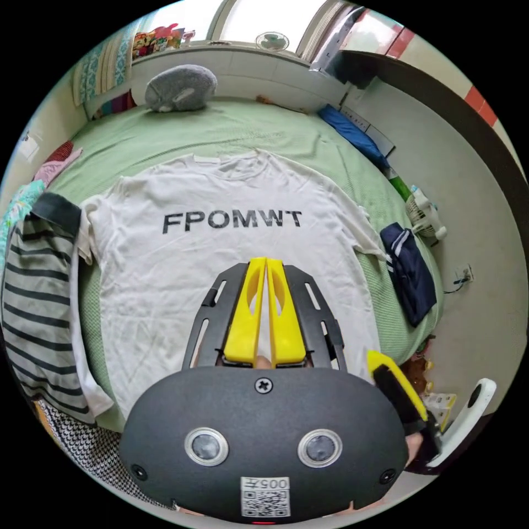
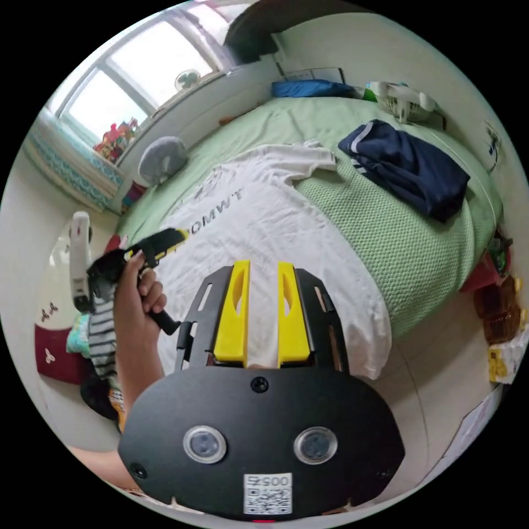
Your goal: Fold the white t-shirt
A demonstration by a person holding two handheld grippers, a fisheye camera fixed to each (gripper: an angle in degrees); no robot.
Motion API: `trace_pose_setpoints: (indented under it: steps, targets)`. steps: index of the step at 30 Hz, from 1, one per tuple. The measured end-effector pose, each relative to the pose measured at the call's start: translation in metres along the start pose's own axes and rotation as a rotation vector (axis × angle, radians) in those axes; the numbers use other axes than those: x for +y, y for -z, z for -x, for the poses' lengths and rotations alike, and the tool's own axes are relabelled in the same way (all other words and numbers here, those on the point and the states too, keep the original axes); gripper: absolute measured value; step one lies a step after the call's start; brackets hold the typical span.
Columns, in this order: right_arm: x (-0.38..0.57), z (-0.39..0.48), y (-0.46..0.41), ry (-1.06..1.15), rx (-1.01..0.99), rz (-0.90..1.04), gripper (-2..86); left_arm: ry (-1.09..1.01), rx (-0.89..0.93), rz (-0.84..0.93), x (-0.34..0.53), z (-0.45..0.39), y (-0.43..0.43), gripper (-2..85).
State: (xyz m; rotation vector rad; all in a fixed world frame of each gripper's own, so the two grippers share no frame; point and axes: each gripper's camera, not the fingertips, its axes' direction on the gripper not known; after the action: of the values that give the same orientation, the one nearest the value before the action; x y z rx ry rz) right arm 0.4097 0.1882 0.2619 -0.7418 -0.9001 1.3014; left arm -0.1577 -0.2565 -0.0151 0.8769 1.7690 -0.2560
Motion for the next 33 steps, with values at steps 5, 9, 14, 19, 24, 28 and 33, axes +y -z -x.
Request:
trace_pose_setpoints:
  steps: [5, 9, 14, 19, 24, 28, 33]
  targets:
    - [-0.080, -0.023, 0.026, -0.082, 0.029, -0.172, 7.3, -0.050, -0.170, -0.009, -0.010, -0.004, -0.010, 0.0]
    - [-0.147, -0.034, 0.010, -0.115, 0.073, -0.158, 7.4, -0.061, -0.125, 0.009, -0.014, 0.000, -0.013, -0.1]
    - [-0.221, -0.068, -0.057, -0.171, 0.184, 0.073, 7.9, -0.056, -0.050, 0.013, -0.021, 0.003, -0.016, -0.1]
    - [-0.252, -0.091, -0.095, -0.253, 0.219, 0.167, 7.2, -0.083, -0.110, 0.023, -0.027, -0.003, -0.026, -0.1]
    - [-0.267, -0.082, -0.099, -0.242, 0.212, 0.120, 4.1, -0.135, -0.238, 0.053, -0.030, -0.018, -0.037, -0.1]
    - [-0.276, -0.049, -0.088, -0.153, 0.245, 0.043, 3.2, -0.131, -0.185, 0.035, -0.032, -0.017, -0.033, -0.1]
    - [-0.281, 0.034, -0.087, 0.148, 0.286, 0.011, 3.1, -0.107, -0.161, 0.042, -0.036, -0.011, -0.031, -0.1]
